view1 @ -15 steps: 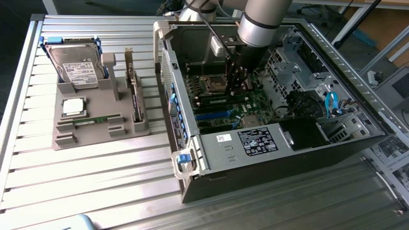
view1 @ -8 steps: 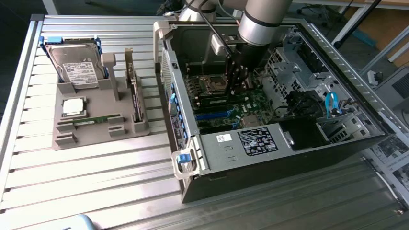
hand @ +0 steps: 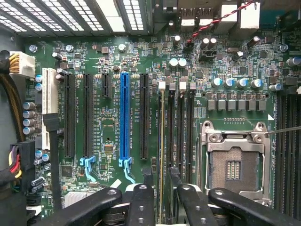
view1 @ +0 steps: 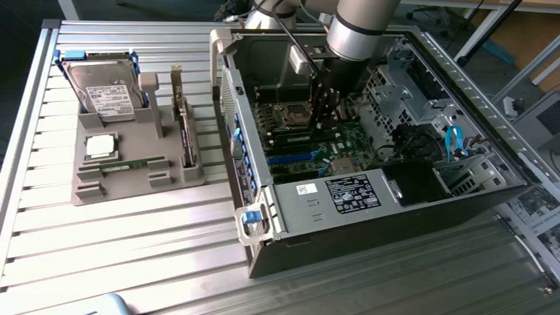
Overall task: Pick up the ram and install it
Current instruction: 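Insert the ram into the slot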
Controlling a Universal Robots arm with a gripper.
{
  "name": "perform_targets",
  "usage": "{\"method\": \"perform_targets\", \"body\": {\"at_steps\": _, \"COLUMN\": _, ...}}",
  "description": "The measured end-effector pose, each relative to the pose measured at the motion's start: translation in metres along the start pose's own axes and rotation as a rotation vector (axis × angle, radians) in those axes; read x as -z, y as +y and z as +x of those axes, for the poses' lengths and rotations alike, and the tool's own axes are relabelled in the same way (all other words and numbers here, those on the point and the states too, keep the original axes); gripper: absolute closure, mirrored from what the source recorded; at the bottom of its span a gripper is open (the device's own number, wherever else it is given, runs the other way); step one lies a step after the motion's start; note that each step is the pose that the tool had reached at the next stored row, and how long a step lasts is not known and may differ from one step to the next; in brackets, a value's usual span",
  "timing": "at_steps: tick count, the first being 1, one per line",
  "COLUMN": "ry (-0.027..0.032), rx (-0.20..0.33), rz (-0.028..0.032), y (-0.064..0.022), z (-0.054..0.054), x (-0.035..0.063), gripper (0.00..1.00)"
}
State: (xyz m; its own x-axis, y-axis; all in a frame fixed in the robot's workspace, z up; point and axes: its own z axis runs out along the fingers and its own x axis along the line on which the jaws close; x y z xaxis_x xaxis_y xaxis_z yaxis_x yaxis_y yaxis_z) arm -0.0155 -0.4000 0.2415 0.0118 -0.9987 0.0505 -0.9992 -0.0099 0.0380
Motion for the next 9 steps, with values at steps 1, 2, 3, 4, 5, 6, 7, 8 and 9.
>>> {"method": "perform_targets", "body": {"at_steps": 1, "ry": -0.0003, "rx": 0.0, "rz": 0.0001, "y": 0.0, "z": 0.0, "x": 0.0007, "gripper": 0.74}}
{"method": "perform_targets", "body": {"at_steps": 2, "ry": -0.0006, "rx": 0.0, "rz": 0.0002, "y": 0.0, "z": 0.0, "x": 0.0009, "gripper": 0.74}}
{"method": "perform_targets", "body": {"at_steps": 3, "ry": -0.0005, "rx": 0.0, "rz": 0.0002, "y": 0.0, "z": 0.0, "x": 0.0011, "gripper": 0.74}}
{"method": "perform_targets", "body": {"at_steps": 4, "ry": -0.0003, "rx": 0.0, "rz": 0.0001, "y": 0.0, "z": 0.0, "x": 0.0014, "gripper": 0.74}}
{"method": "perform_targets", "body": {"at_steps": 5, "ry": -0.0002, "rx": 0.0, "rz": 0.0001, "y": 0.0, "z": 0.0001, "x": 0.0016, "gripper": 0.74}}
{"method": "perform_targets", "body": {"at_steps": 6, "ry": -0.0001, "rx": 0.0, "rz": 0.0, "y": 0.0001, "z": 0.0001, "x": 0.0019, "gripper": 0.74}}
{"method": "perform_targets", "body": {"at_steps": 7, "ry": -0.0003, "rx": 0.0, "rz": 0.0001, "y": 0.0001, "z": 0.0001, "x": 0.002, "gripper": 0.74}}
{"method": "perform_targets", "body": {"at_steps": 8, "ry": -0.0004, "rx": 0.0, "rz": 0.0001, "y": 0.0001, "z": 0.0001, "x": 0.0021, "gripper": 0.74}}
{"method": "perform_targets", "body": {"at_steps": 9, "ry": -0.0003, "rx": 0.0, "rz": 0.0001, "y": 0.0001, "z": 0.0001, "x": 0.0023, "gripper": 0.74}}
